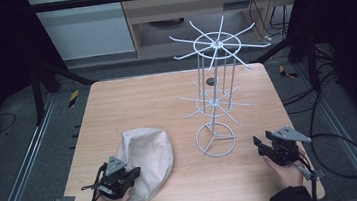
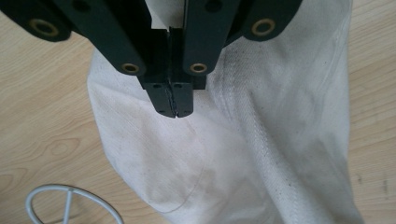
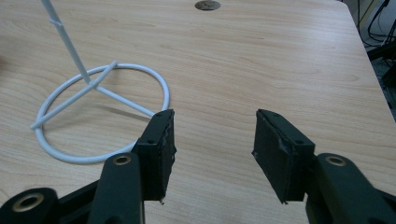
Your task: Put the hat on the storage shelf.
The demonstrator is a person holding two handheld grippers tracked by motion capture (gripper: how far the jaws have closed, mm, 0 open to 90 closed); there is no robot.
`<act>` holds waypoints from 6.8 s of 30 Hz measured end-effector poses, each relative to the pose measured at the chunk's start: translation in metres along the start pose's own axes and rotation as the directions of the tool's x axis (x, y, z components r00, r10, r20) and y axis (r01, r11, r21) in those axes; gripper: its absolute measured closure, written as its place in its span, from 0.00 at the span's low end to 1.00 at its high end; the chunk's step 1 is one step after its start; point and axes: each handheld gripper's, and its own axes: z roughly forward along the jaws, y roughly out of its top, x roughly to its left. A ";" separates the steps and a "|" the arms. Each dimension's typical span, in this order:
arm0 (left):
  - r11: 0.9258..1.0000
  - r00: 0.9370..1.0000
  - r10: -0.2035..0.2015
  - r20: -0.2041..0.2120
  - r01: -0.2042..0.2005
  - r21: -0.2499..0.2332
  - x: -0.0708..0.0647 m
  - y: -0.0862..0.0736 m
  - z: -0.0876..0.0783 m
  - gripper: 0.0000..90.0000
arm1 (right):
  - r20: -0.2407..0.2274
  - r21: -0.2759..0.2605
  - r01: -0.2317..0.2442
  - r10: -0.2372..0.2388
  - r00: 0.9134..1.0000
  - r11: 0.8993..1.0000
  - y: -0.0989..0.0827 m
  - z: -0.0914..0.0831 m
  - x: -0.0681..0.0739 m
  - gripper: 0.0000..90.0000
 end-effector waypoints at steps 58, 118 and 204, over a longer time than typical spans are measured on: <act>0.999 0.988 -0.043 -0.150 0.039 -0.029 0.035 0.057 0.001 0.44 | 0.011 0.020 -0.007 0.007 1.000 1.000 -0.002 0.001 -0.008 0.49; 0.916 0.998 -0.059 -0.027 0.043 -0.400 0.019 0.069 -0.063 0.98 | -0.003 0.004 0.003 -0.003 1.000 1.000 -0.001 0.001 -0.007 0.47; 0.523 0.964 0.041 0.262 0.203 -0.828 -0.041 0.198 -0.148 0.98 | -0.005 -0.037 0.033 -0.033 0.999 0.999 -0.004 0.003 -0.007 0.40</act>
